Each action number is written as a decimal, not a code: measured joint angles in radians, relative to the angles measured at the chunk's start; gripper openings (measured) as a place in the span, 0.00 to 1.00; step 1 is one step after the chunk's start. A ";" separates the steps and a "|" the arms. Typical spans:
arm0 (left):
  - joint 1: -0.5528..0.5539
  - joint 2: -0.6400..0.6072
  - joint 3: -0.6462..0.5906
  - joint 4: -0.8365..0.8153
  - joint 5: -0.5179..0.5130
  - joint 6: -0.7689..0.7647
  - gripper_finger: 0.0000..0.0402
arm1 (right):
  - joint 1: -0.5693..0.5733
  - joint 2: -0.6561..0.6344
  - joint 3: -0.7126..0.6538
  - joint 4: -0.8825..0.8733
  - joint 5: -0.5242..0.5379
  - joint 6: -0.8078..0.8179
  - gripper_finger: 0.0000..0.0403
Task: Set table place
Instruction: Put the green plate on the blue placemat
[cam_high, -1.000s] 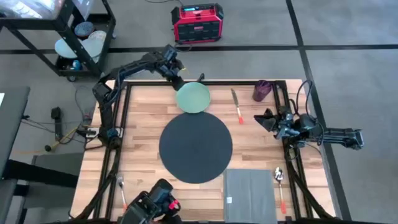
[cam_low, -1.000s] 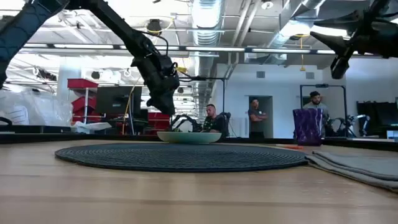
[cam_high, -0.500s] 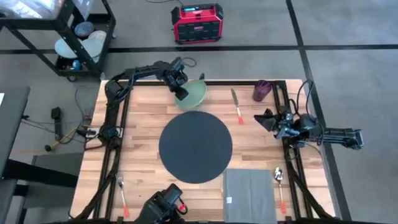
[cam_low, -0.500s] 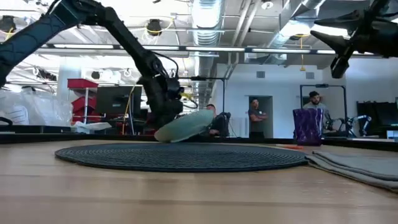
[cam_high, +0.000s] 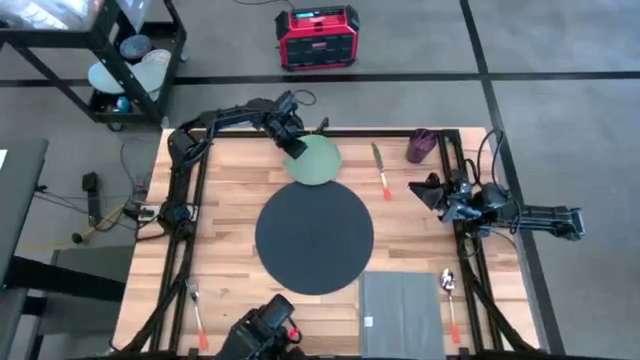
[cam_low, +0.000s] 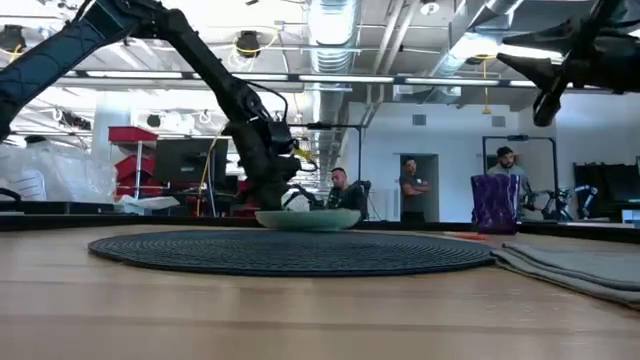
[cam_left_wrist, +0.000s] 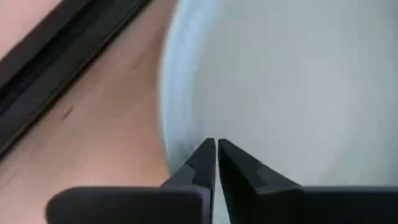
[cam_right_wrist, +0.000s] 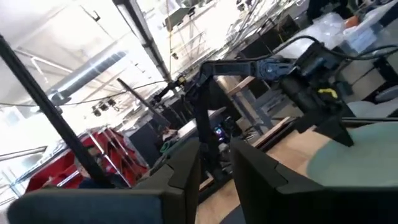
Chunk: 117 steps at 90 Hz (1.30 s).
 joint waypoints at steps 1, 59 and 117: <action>0.000 0.000 0.002 -0.001 -0.002 -0.008 0.00 | 0.000 0.000 0.000 0.000 0.000 0.000 0.19; -0.004 0.029 0.348 -0.350 -0.189 0.405 0.18 | 0.001 0.000 0.000 -0.053 -0.001 0.113 0.23; -0.010 0.073 0.247 -0.211 -0.117 0.260 0.45 | 0.000 0.000 0.000 -0.062 -0.002 0.166 0.42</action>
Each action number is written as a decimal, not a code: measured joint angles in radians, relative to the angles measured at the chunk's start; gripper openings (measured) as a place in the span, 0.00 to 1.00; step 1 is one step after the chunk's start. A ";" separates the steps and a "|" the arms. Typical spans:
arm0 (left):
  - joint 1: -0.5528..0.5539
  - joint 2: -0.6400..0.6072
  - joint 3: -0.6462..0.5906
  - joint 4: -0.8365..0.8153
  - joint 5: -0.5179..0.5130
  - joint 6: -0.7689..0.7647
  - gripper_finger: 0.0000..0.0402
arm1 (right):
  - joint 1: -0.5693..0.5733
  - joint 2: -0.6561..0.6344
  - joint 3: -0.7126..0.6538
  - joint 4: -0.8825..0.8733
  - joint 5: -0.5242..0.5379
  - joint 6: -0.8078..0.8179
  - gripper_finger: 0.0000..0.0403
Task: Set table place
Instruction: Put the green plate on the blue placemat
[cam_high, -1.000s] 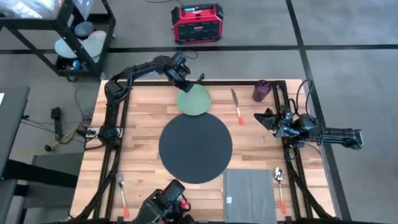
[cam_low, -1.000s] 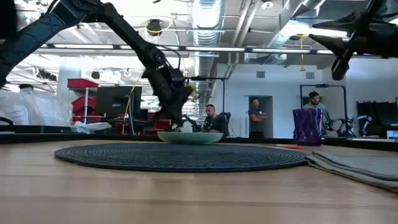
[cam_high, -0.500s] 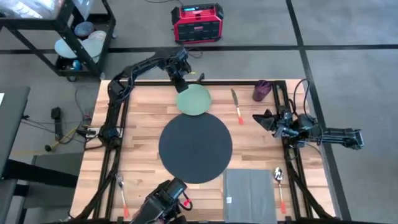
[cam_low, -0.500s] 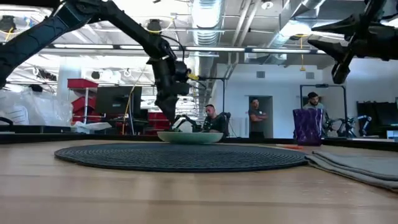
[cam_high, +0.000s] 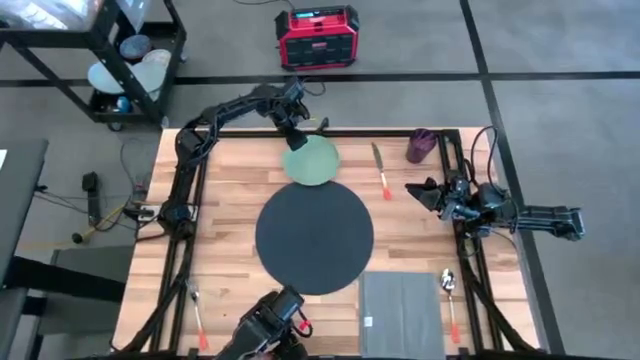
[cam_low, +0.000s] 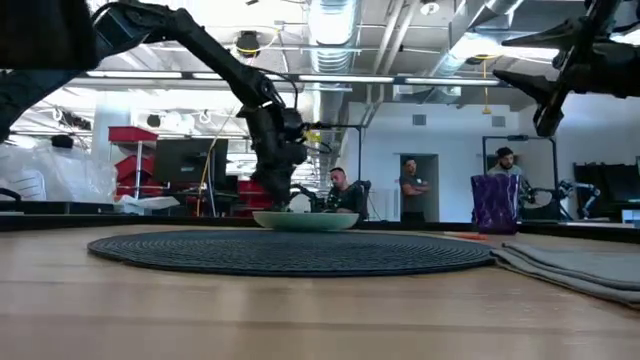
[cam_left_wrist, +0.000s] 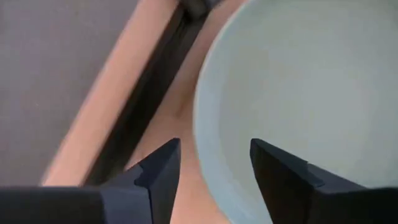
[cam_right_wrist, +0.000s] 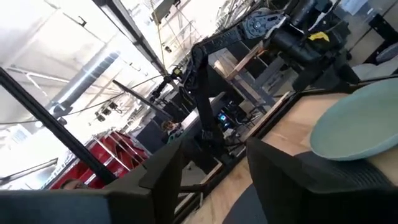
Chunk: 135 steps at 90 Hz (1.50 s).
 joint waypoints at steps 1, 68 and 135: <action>-0.002 0.000 -0.006 0.004 0.000 -0.001 0.45 | 0.000 0.000 0.000 0.000 0.000 0.000 0.42; -0.043 0.000 0.104 -0.154 0.117 -0.124 0.00 | 0.000 0.000 0.000 -0.083 0.058 -0.034 0.38; -0.346 -0.549 -0.478 0.043 0.110 -0.277 0.00 | 0.002 0.000 0.000 -0.128 0.056 -0.016 0.35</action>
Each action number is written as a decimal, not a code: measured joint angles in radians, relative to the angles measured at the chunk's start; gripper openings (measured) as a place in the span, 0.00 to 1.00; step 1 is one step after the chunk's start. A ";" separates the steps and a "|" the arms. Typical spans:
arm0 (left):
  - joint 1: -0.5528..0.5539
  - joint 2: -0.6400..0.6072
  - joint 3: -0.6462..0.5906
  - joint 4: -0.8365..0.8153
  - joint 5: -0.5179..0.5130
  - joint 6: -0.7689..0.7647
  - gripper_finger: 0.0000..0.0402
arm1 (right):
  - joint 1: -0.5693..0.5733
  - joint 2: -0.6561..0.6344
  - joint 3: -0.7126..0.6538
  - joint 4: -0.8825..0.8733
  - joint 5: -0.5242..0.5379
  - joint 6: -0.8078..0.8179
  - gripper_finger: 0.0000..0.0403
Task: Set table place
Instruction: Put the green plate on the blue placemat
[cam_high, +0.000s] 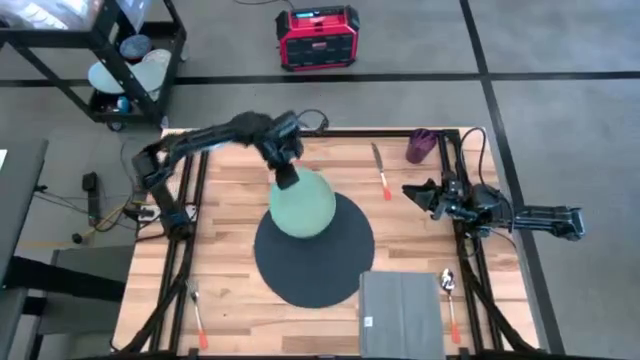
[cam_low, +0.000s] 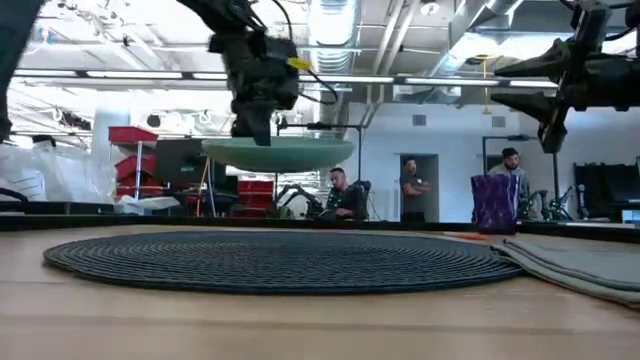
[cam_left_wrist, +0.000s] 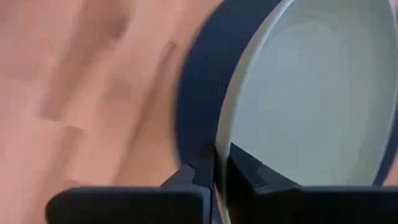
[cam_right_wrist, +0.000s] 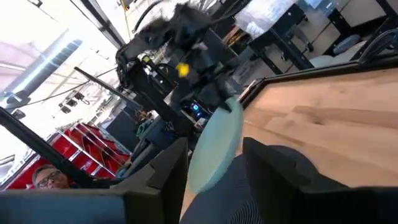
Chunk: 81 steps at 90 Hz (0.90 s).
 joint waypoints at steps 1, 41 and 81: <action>-0.007 -0.012 -0.020 0.020 0.001 -0.013 0.00 | 0.000 0.000 0.000 0.000 0.000 0.000 0.35; -0.186 -0.139 -0.292 0.272 -0.008 -0.251 0.00 | -0.001 0.000 0.000 0.000 0.000 0.000 0.35; -0.238 -0.139 -0.405 0.388 -0.028 -0.260 0.00 | -0.001 0.000 0.000 0.000 -0.006 0.000 0.35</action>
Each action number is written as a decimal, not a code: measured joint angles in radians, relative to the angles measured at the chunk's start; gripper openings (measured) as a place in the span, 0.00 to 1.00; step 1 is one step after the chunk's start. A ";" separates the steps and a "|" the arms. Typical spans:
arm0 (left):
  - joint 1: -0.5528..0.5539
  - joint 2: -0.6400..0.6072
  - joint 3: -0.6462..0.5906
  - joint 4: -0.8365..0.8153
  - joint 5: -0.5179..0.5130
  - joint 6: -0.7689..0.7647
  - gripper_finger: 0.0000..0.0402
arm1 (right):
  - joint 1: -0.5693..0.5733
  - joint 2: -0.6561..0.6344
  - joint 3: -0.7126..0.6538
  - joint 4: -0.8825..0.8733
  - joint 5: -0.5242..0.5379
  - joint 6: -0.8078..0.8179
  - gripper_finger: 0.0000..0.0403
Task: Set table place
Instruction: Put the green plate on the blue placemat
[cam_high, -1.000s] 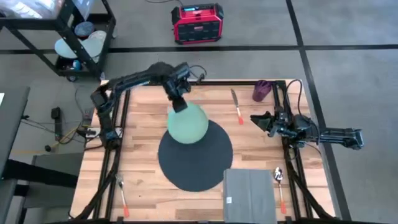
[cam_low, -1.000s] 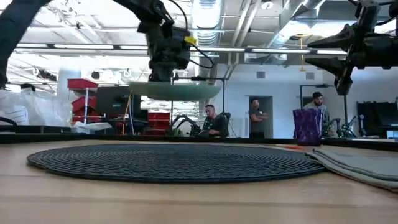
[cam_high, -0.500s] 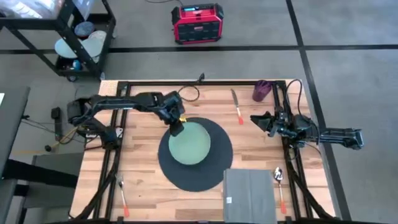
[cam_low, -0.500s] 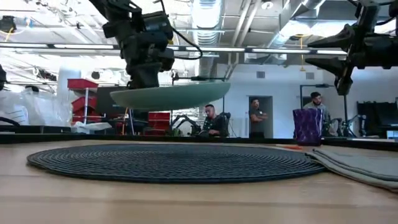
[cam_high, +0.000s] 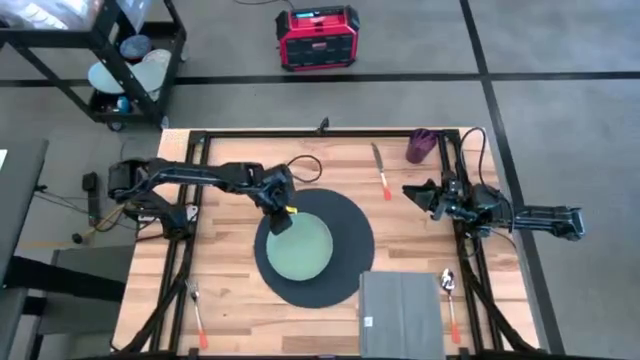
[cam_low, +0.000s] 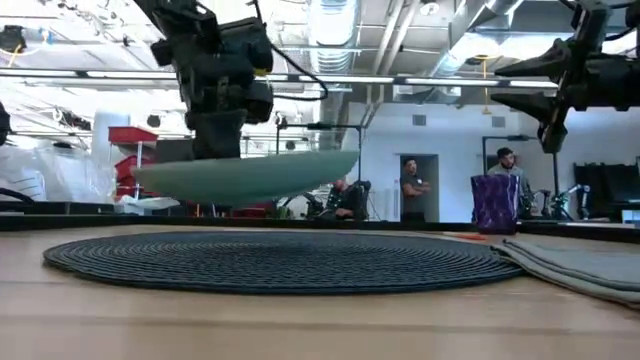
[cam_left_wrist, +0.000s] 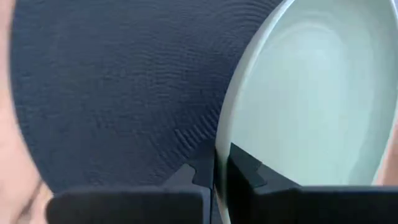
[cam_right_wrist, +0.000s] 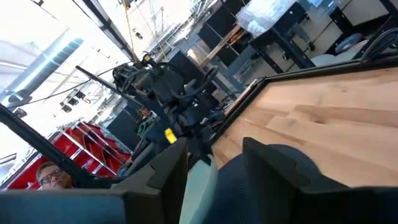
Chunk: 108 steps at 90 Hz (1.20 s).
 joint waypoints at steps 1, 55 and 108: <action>0.000 0.000 -0.002 0.011 0.000 0.001 0.00 | 0.000 0.000 0.000 0.000 0.000 0.000 0.35; 0.005 0.000 -0.044 0.115 0.031 -0.033 0.01 | 0.000 0.000 0.000 0.001 0.002 0.018 0.35; -0.006 0.000 -0.031 0.111 0.114 -0.007 0.25 | 0.000 0.000 0.000 0.012 -0.014 0.027 0.35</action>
